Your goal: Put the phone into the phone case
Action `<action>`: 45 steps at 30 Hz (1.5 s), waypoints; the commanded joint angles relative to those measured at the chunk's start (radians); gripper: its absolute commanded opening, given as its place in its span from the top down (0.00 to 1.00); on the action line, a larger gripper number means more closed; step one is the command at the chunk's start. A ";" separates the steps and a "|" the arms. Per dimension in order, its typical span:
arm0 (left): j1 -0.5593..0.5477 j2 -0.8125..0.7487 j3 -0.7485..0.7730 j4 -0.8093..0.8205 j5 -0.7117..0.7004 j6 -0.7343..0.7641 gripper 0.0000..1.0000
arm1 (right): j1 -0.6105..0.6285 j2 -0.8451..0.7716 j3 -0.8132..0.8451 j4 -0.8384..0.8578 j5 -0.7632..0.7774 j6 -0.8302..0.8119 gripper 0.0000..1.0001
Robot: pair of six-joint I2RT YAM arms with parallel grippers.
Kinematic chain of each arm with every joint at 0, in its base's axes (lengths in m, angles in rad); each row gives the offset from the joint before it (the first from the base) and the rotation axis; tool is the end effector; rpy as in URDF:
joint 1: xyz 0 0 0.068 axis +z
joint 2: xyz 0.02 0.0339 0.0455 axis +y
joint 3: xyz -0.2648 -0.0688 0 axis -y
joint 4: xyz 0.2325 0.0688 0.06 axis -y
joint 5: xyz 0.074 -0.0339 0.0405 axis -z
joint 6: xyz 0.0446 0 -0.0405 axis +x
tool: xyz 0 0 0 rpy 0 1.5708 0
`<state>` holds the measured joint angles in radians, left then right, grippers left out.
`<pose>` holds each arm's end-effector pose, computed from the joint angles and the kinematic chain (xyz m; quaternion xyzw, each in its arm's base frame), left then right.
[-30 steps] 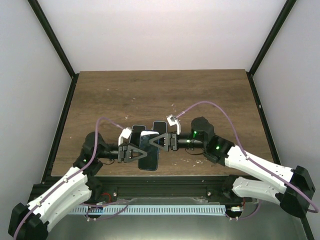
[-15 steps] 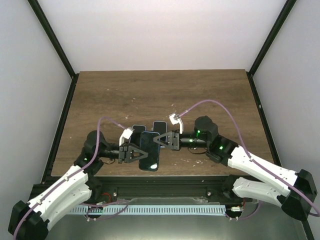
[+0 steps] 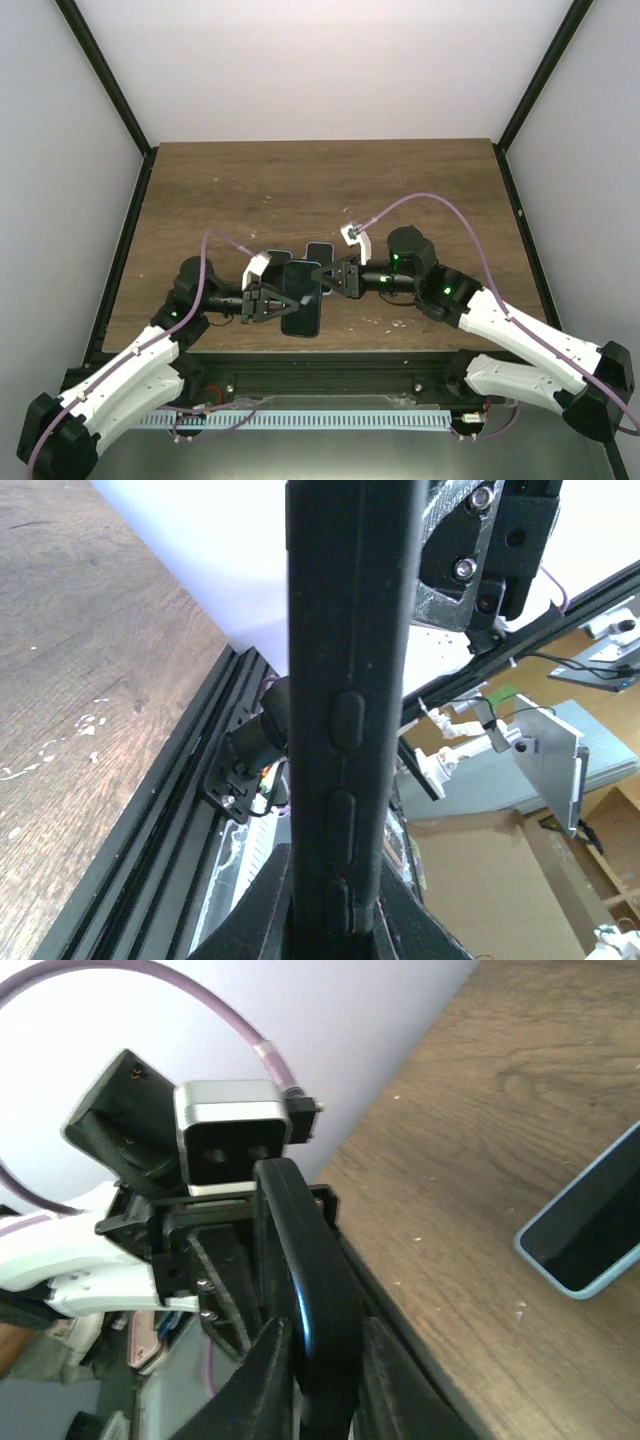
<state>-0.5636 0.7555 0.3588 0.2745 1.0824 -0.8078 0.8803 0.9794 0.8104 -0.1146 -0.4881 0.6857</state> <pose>0.1134 -0.1183 0.2490 0.2606 0.6787 -0.6582 0.1952 0.1243 0.1833 0.3216 -0.2197 0.7585 0.5478 0.2764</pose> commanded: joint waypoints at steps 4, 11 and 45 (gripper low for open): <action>0.006 0.032 0.008 -0.103 -0.057 -0.002 1.00 | -0.001 -0.053 0.076 0.101 0.009 -0.003 0.99; 0.007 0.043 0.019 -0.112 -0.082 -0.011 1.00 | -0.001 -0.047 0.068 0.066 0.026 -0.004 0.72; 0.005 0.020 0.106 -0.046 -0.375 -0.017 1.00 | -0.001 0.035 -0.187 0.269 -0.231 0.227 0.98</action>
<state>-0.5629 0.7918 0.4362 0.2153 0.8333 -0.8944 0.8669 1.0317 0.6178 0.1207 -0.6788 0.8814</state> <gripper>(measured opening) 0.135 0.111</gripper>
